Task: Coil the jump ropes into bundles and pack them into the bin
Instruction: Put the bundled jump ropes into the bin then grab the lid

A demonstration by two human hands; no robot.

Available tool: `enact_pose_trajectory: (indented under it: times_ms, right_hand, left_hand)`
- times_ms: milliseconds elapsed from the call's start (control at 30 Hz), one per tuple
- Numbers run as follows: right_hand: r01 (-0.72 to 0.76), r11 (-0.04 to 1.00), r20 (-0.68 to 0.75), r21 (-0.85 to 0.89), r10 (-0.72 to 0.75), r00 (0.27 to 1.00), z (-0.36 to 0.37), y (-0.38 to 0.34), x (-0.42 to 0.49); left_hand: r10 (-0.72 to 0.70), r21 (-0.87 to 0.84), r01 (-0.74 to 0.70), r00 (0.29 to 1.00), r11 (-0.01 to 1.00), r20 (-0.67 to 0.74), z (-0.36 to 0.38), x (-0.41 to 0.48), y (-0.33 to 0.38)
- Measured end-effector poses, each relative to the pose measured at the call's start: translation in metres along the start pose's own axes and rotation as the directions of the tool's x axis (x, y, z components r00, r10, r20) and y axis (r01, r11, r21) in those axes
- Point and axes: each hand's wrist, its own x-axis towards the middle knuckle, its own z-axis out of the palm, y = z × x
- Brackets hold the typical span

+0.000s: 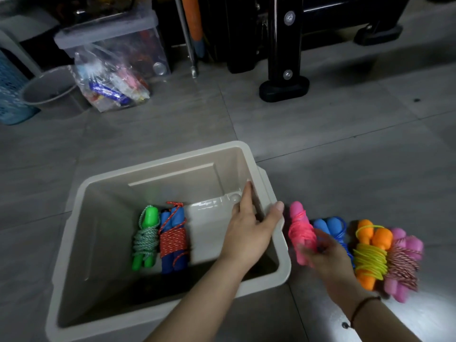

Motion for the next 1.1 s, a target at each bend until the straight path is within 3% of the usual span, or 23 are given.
enact_pose_trajectory:
  times_ms: [67,100,233,333,433,500,600,667,800,900,967,1000,1100]
  right_hand:
    - [-0.016,0.954,0.044,0.298,0.003,0.999,-0.016,-0.017,-0.003]
    - [0.027,0.936,0.033,0.352,-0.041,0.999,-0.025,-0.028,-0.006]
    - [0.268,0.896,-0.094,0.354,-0.251,0.963,-0.049,-0.081,-0.034]
    - [0.349,0.858,-0.045,0.377,-0.359,0.932,-0.04,-0.105,-0.053]
    - [0.464,0.874,-0.024,0.148,-0.466,0.885,-0.02,-0.106,-0.055]
    - [0.529,0.844,-0.064,-0.09,-0.535,0.842,-0.012,-0.103,-0.052]
    - [0.554,0.703,-0.044,-0.446,-0.635,0.771,-0.011,-0.097,-0.043]
    - [0.576,0.637,0.013,-0.513,-0.665,0.747,-0.011,-0.092,-0.038]
    - [0.562,0.779,-0.019,-0.278,-0.59,0.807,-0.012,-0.09,-0.034]
    - [0.441,0.896,0.097,-0.049,-0.435,0.895,-0.021,-0.092,-0.028]
    - [0.213,0.966,0.201,0.149,-0.241,0.95,-0.026,-0.092,-0.024]
    - [0.091,0.965,0.232,0.244,-0.15,0.961,-0.026,-0.091,-0.023]
    - [-0.038,0.95,0.233,0.309,-0.036,0.972,-0.024,-0.088,-0.023]
  left_hand:
    - [-0.025,-0.137,0.025,1.0,0.99,0.0,-0.001,0.001,0.0]
    - [-0.027,-0.175,0.028,1.0,0.984,0.007,-0.002,0.001,0.001]
    - [-0.037,-0.249,0.043,0.999,0.968,0.032,0.003,0.001,0.007]
    - [-0.015,-0.384,0.035,0.998,0.923,0.055,0.012,-0.003,0.022]
    - [-0.079,-0.683,0.178,0.982,0.708,0.174,0.02,-0.006,0.035]
    - [-0.07,-0.769,0.237,0.967,0.594,0.244,0.019,-0.006,0.038]
    - [-0.017,-0.664,0.149,0.979,0.733,0.201,0.01,0.003,0.041]
    - [0.015,-0.548,0.062,0.991,0.834,0.135,0.0,0.013,0.037]
    - [-0.019,-0.425,0.071,0.992,0.902,0.125,-0.018,0.022,0.022]
    - [-0.196,-0.629,0.201,0.978,0.751,0.079,-0.03,0.031,0.005]
    - [-0.261,-0.759,0.241,0.961,0.604,0.097,-0.038,0.04,-0.007]
    - [-0.292,-0.75,0.27,0.951,0.604,0.107,-0.042,0.044,-0.013]
    - [-0.347,-0.441,0.349,0.934,0.827,0.088,-0.042,0.055,-0.029]
